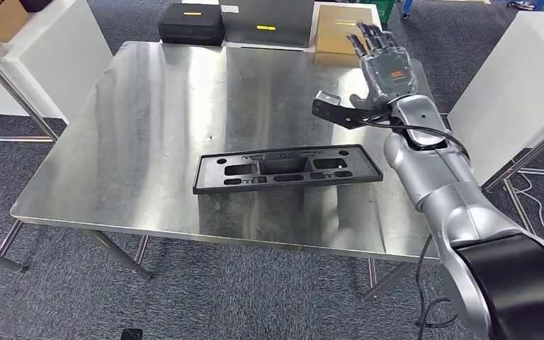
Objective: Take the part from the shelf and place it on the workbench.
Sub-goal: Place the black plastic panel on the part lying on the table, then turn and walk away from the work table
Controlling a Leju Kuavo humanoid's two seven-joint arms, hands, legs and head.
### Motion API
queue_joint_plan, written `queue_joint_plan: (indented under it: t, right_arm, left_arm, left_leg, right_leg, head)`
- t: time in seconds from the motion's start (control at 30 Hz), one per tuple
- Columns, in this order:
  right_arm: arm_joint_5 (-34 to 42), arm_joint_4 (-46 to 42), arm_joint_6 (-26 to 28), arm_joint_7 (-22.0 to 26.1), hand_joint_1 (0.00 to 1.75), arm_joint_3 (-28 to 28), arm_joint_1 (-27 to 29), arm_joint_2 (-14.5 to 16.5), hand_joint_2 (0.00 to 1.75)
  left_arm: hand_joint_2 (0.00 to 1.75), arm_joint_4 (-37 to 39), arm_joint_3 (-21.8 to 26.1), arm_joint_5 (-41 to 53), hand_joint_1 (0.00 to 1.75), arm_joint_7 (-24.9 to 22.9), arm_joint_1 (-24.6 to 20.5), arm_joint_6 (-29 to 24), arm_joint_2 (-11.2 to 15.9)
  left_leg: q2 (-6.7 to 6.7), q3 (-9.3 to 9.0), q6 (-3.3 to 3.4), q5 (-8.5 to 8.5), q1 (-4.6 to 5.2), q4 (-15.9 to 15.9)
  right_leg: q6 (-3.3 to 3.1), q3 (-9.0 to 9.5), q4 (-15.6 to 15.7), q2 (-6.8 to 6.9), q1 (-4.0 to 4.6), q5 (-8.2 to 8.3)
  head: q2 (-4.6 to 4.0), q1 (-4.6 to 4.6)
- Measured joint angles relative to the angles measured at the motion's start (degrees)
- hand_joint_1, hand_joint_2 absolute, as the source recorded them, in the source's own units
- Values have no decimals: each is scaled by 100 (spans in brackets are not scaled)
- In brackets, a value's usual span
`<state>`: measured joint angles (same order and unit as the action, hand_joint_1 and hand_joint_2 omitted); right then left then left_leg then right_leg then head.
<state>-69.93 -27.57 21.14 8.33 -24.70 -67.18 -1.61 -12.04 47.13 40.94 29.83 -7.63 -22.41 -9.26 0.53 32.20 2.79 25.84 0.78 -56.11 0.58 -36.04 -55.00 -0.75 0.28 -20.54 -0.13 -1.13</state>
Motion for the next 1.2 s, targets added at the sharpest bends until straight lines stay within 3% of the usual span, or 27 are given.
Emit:
queue_joint_plan:
  t: [0.43,0.6,0.7,0.77,0.87,0.9,0.93,0.97,1.07,1.13,1.2]
  right_arm:
    - [16,-72,-217,98,0,44,-40,-119,175]
    - [19,-68,-202,82,0,48,-37,-125,175]
    - [37,-68,-159,91,0,62,-34,-197,175]
    - [46,-68,-146,103,0,81,-28,-265,175]
    - [55,-66,-143,109,0,109,25,-361,175]
    - [57,-66,-143,109,0,114,62,-386,175]
    - [60,-65,-143,109,0,118,99,-404,175]
    - [62,-65,-142,109,0,123,124,-416,175]
    - [67,-66,-140,109,0,142,133,-435,175]
    - [68,-66,-139,113,0,151,130,-442,175]
    - [72,-67,-136,117,0,157,137,-451,175]
  left_arm:
    - [0,4,44,-67,0,-406,-15,736,20]
    - [0,4,43,19,0,-488,-15,743,19]
    - [0,4,43,58,0,-529,-20,761,16]
    - [0,4,42,87,0,-541,-30,784,10]
    - [0,4,41,109,0,-548,-39,801,1]
    - [0,4,41,111,0,-549,-39,805,-3]
    - [0,4,41,113,0,-549,-39,808,-6]
    - [0,4,41,114,0,-549,-40,810,-10]
    - [0,4,41,114,0,-549,-43,812,-15]
    - [0,5,41,114,0,-549,-50,812,-16]
    - [0,7,41,114,0,-549,-55,812,-21]
  left_leg:
    - [-8,-7,8,12,10,-13]
    - [-8,4,37,24,14,-43]
    - [-16,-11,95,-24,0,-16]
    - [-33,-38,143,-82,-34,44]
    - [-47,-27,168,-108,-51,63]
    - [-51,-22,167,-109,-53,60]
    - [-54,-18,164,-108,-57,54]
    - [-56,-16,157,-105,-65,43]
    - [-62,2,100,-69,-88,-22]
    - [-58,33,38,-56,-76,-69]
    - [-46,70,-12,-64,-66,-111]
  right_leg:
    - [2,0,4,-4,-32,1]
    - [12,0,5,-4,-35,6]
    - [63,-8,-1,-2,-37,18]
    - [75,-124,-251,5,-36,-147]
    - [65,-603,-1417,13,-71,-679]
    - [87,-711,-1711,14,-86,-777]
    - [128,-715,-1799,17,-102,-790]
    - [182,-594,-1630,25,-122,-712]
    - [307,25,-583,71,-174,-400]
    - [292,237,-264,63,-138,-349]
    - [250,260,-210,39,-102,-339]
  head:
    - [0,-2]
    - [0,-2]
    - [0,-3]
    - [0,3]
    - [0,5]
    - [0,3]
    - [0,5]
    - [0,4]
    - [0,5]
    - [0,6]
    - [0,5]
